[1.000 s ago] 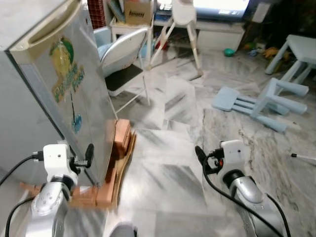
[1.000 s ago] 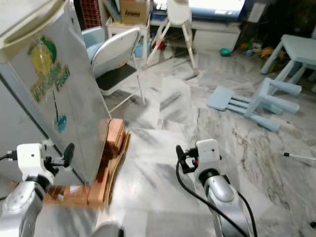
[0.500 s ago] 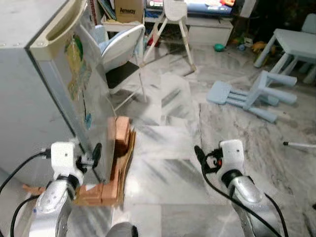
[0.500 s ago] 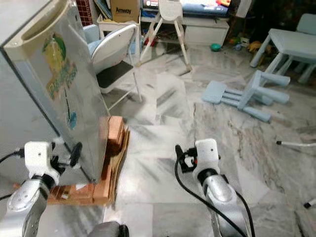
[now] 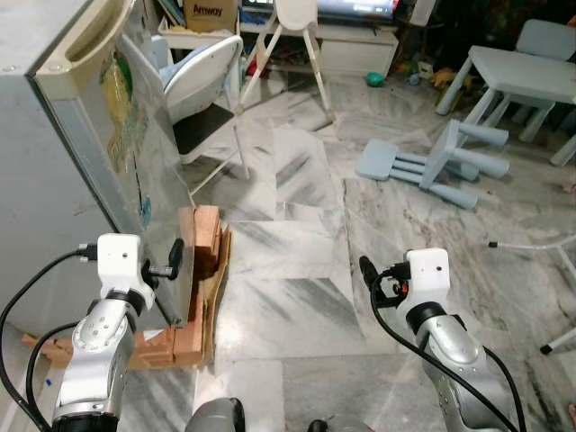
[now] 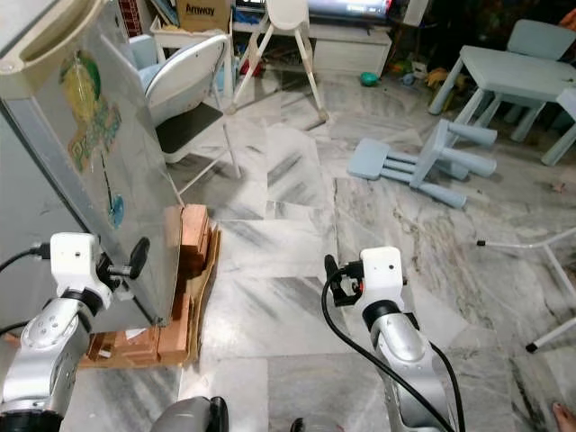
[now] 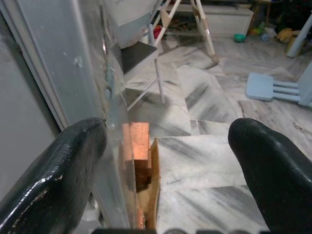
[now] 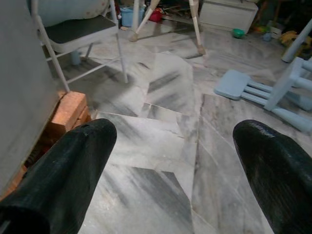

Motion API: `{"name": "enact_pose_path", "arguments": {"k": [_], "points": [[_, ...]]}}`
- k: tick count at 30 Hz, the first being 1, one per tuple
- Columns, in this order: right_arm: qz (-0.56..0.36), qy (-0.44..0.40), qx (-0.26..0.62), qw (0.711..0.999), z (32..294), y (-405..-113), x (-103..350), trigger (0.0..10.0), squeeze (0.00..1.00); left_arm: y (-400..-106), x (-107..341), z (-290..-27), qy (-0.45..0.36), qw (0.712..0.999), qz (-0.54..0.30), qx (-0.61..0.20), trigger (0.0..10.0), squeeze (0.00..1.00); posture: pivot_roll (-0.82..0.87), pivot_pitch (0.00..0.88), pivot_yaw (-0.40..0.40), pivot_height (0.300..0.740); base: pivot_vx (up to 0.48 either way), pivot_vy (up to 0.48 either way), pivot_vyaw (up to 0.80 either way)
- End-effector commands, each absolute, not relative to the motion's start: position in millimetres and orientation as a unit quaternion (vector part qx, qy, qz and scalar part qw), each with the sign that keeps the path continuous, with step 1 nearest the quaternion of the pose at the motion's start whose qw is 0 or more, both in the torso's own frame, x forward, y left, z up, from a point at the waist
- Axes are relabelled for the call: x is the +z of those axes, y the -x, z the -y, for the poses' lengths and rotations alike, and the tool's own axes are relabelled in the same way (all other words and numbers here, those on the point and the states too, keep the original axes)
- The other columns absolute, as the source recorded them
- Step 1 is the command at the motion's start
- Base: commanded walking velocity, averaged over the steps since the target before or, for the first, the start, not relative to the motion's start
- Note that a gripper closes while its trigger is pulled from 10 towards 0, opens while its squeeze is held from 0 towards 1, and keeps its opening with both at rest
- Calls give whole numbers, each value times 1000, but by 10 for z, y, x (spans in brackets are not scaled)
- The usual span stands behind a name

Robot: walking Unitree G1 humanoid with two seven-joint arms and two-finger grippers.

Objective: Restocking fridge

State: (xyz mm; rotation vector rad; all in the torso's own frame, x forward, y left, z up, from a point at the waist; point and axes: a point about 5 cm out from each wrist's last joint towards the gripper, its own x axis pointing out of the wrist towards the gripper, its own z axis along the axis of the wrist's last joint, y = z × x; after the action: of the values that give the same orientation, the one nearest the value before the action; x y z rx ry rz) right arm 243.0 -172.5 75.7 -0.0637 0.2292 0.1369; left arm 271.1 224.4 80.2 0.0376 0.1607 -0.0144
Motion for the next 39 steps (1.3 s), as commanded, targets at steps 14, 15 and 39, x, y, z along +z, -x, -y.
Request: {"name": "enact_pose_path", "arguments": {"k": [14,15,39], "points": [[-119,20,76,990,1721,-2341,810,10000,0,-3072,877,-2400,-46,996,-68,31,10000,0,14,73,-51,740,0,0,0],[-119,20,76,990,1720,-2339,810,10000,0,-3090,884,-2392,-46,996,-67,29,10000,0,14,74,-51,740,0,0,0],[-72,18,108,991,1622,-2411,957,10000,0,-2381,899,-2273,-30,998,-50,-11,10000,0,87,78,-45,740,0,0,279]]}}
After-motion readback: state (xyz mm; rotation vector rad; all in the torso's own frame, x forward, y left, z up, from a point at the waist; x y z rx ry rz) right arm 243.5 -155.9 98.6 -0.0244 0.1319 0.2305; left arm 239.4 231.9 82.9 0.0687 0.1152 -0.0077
